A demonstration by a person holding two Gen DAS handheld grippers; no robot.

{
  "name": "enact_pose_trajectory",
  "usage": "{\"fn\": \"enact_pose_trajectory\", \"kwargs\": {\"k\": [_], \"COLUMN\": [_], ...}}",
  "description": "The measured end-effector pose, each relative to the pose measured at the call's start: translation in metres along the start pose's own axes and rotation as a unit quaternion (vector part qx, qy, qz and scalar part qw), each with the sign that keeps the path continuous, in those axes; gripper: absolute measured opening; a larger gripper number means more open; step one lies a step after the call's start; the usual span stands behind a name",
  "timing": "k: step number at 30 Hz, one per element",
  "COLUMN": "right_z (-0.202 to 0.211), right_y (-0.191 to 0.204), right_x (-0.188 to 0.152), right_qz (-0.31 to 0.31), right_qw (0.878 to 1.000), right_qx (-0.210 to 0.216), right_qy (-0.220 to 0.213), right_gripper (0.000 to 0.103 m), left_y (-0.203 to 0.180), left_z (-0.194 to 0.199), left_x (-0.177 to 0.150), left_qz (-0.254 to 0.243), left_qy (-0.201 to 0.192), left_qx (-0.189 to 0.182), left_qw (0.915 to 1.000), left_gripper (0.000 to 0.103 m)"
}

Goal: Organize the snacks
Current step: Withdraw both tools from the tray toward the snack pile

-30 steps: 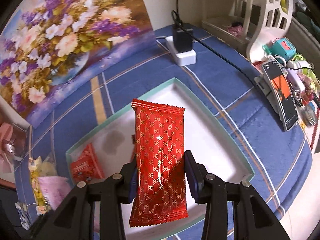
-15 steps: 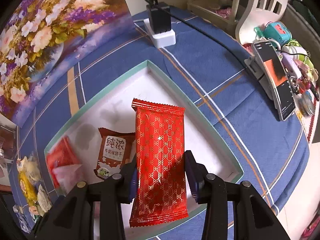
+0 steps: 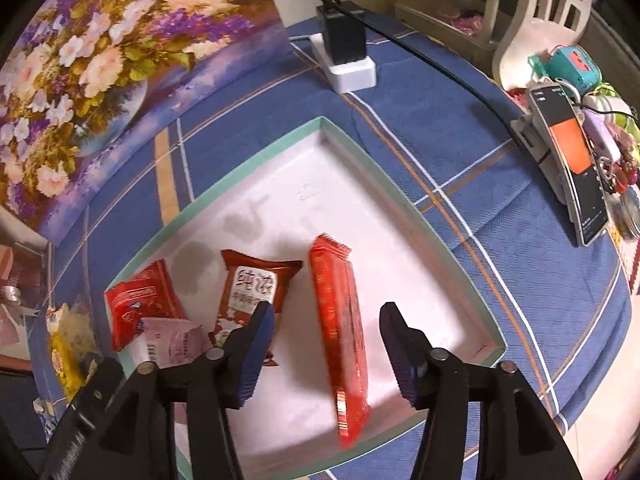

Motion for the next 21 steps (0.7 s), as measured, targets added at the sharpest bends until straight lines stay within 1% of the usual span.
{"fn": "enact_pose_trajectory", "kwargs": {"k": [4,5,6,8,10,14,16,17,21], "right_z": [0.001,0.001,0.002,0.004,0.005,0.007,0.008,0.008,0.009], "right_y": [0.008,0.011,0.012,0.017,0.021,0.027,0.03,0.031,0.039], "right_x": [-0.003,-0.004,-0.005,-0.007,-0.008,-0.011,-0.013,-0.013,-0.016], "right_qz": [0.01,0.013,0.014,0.018,0.023,0.03,0.033,0.035,0.045], "right_qw": [1.0,1.0,1.0,1.0,1.0,0.999,0.999,0.999,0.999], "right_qx": [0.012,0.015,0.016,0.016,0.017,0.018,0.018,0.019,0.013], "right_qy": [-0.001,-0.001,-0.002,-0.006,-0.009,-0.013,-0.015,-0.016,-0.023], "right_gripper": [0.07,0.073,0.077,0.078,0.081,0.083,0.092,0.103,0.103], "left_y": [0.026,0.03,0.036,0.048,0.055,0.062,0.066,0.066,0.07], "left_z": [0.003,0.002,0.003,0.003,0.004,0.007,0.008,0.008,0.005], "left_x": [0.005,0.006,0.005,0.005,0.005,0.005,0.005,0.005,0.005], "left_qz": [0.033,0.04,0.048,0.063,0.072,0.086,0.091,0.091,0.094], "left_qy": [-0.009,-0.009,-0.01,-0.012,-0.016,-0.019,-0.023,-0.023,-0.012], "left_qx": [0.028,0.031,0.034,0.042,0.048,0.048,0.052,0.053,0.041], "left_qw": [0.999,0.9987,0.9982,0.9971,0.9961,0.9949,0.9942,0.9942,0.9946], "left_gripper": [0.084,0.084,0.088,0.097,0.097,0.097,0.098,0.098,0.099]}}
Point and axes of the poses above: each gripper's, at about its wrist camera, not at the fingertips, and z roughly against the way its jaws point, y to its left, x to its top, the point moved 2 cm from there along -z, roughly the way its jaws point, and after that the axes turned 5 degrees about -x, right-handed, at the moved point
